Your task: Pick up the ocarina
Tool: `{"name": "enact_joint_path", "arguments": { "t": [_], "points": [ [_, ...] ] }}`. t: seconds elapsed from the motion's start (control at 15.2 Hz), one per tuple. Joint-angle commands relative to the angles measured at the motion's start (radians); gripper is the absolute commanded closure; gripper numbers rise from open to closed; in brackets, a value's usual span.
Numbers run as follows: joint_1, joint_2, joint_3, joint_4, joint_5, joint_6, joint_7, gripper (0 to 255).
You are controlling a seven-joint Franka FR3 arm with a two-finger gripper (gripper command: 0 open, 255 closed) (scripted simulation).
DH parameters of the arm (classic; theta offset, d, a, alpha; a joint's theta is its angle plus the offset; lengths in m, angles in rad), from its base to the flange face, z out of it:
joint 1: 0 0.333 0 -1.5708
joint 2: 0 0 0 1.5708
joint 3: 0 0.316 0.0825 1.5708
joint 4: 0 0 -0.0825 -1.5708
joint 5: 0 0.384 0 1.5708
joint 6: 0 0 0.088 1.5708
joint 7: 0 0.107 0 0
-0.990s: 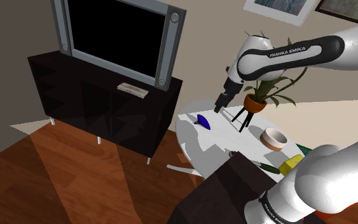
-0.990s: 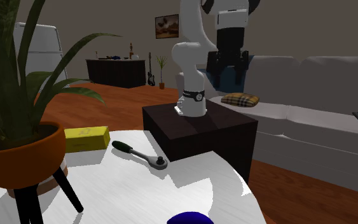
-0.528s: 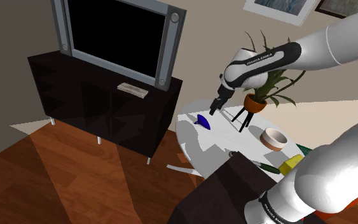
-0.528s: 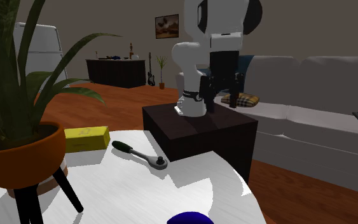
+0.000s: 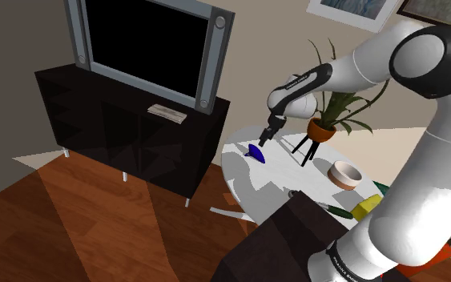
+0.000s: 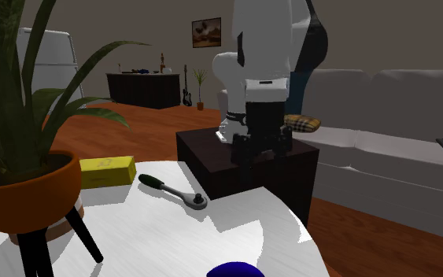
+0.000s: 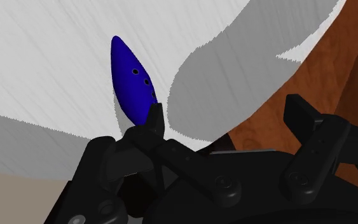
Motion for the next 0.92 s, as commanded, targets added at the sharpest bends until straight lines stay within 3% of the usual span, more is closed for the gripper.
{"name": "enact_joint_path", "arguments": {
  "t": [0.0,0.66,0.86],
  "points": [
    [-0.025,0.093,0.016,0.064,0.048,0.027,-0.052,0],
    [-0.174,0.477,0.099,0.44,0.146,0.054,-0.199,0],
    [-0.184,0.516,0.108,0.468,0.153,0.067,-0.207,0]
  ]
}}
